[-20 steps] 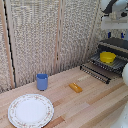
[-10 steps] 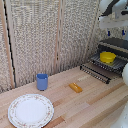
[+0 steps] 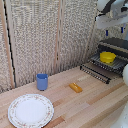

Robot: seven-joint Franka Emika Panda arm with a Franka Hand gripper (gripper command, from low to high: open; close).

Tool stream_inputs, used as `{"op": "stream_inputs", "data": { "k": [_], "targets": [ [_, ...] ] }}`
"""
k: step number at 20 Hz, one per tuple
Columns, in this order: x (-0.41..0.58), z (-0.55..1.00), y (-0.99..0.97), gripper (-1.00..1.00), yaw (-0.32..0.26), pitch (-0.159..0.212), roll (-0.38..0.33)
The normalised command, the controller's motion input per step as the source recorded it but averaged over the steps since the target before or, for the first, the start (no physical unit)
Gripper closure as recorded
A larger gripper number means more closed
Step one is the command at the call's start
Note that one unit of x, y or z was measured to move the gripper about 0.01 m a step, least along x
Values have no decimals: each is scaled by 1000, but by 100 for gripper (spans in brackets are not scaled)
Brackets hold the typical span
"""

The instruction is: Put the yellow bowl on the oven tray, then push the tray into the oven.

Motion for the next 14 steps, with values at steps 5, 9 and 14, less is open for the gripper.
{"op": "stream_inputs", "data": {
  "k": [5,9,14],
  "targets": [
    [-4,-46,-16,-100,297,84,-207],
    [0,-81,-33,-100,283,67,-233],
    [-42,-65,-33,-100,246,111,-267]
  ]
}}
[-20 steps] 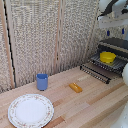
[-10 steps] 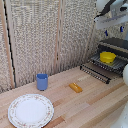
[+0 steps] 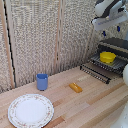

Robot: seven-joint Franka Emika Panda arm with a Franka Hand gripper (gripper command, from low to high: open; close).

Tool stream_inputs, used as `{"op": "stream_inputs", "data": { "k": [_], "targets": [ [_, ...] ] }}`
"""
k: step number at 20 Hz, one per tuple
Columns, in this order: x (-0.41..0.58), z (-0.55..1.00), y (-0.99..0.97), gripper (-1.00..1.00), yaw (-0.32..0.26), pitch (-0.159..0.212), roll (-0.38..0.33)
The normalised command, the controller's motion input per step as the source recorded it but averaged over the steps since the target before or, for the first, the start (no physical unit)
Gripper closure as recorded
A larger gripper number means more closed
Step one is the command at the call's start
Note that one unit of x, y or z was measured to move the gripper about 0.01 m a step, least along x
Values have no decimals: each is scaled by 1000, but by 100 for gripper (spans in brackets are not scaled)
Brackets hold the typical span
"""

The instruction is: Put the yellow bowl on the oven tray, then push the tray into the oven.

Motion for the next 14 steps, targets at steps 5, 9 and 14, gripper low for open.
{"op": "stream_inputs", "data": {
  "k": [5,9,14],
  "targets": [
    [-65,-78,-48,-100,186,173,-319],
    [3,-114,-14,-100,134,181,-355],
    [115,-171,0,-100,135,140,-360]
  ]
}}
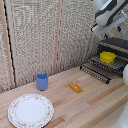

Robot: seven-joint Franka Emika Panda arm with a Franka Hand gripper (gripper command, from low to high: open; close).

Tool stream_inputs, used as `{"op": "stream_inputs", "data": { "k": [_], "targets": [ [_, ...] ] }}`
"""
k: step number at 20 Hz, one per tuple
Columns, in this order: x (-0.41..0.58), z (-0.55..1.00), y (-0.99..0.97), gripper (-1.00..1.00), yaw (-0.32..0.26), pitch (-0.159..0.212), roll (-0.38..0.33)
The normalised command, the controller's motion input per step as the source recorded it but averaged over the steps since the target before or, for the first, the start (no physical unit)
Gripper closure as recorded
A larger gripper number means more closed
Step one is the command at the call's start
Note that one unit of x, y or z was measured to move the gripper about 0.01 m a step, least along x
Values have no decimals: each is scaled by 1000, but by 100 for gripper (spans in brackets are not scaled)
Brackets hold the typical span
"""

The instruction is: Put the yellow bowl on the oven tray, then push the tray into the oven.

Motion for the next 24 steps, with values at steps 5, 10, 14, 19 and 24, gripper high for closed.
{"op": "stream_inputs", "data": {
  "k": [5,10,14,19,24],
  "targets": [
    [293,-61,81,-100,174,92,-272],
    [320,0,299,-100,145,122,-216],
    [260,0,576,-100,107,160,-152],
    [73,-8,503,-100,86,236,-197],
    [0,-157,201,-100,100,253,-293]
  ]
}}
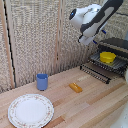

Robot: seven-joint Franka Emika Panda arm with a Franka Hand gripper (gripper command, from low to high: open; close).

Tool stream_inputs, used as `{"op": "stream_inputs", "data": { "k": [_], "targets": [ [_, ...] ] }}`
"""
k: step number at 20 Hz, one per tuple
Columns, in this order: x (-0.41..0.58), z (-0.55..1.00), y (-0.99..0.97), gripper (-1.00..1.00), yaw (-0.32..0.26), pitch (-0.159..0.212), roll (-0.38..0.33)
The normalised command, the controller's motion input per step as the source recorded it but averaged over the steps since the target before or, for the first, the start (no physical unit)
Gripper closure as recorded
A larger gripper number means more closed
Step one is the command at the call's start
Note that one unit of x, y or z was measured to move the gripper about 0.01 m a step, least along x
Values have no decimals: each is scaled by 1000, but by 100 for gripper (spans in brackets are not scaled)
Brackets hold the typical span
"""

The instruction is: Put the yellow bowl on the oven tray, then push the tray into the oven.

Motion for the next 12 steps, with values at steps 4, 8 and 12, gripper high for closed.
{"op": "stream_inputs", "data": {
  "k": [4,8,12],
  "targets": [
    [40,-265,-20,-100,177,201,-275],
    [181,-351,-4,-100,210,160,-215],
    [280,-376,0,-100,238,105,-161]
  ]
}}
